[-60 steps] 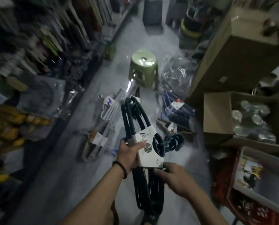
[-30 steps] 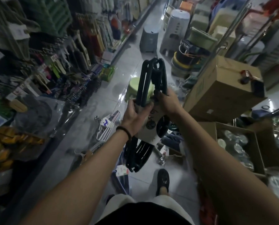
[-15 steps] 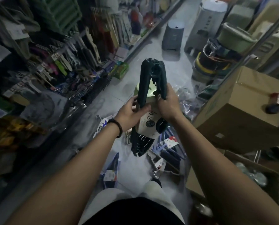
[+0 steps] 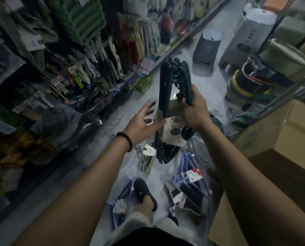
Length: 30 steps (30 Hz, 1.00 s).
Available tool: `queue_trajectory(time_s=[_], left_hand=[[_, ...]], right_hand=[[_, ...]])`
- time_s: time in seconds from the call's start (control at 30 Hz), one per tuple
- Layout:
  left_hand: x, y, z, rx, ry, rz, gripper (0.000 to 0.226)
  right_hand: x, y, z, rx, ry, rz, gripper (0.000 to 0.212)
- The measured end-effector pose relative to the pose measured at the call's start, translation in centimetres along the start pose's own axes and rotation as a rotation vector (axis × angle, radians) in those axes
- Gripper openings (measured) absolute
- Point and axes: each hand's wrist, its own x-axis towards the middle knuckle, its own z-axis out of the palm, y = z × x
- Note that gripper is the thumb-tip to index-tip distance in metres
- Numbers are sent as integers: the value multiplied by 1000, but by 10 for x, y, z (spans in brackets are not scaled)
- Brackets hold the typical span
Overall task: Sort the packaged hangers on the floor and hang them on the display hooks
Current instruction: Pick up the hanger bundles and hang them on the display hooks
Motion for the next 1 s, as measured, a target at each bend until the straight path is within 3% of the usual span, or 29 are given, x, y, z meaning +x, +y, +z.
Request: queue_trajectory(time_s=[0.17,0.5,1.0], left_hand=[[60,19,-60,-80,-8,125,76],[124,42,-138,-151,102,247,65],[224,77,-184,-119,161,351,44]], right_hand=[[61,-46,46,-34,-84,-28,38],[149,-112,87,-100,-61,-127,38],[279,-127,109,-32,-88,-177,36]])
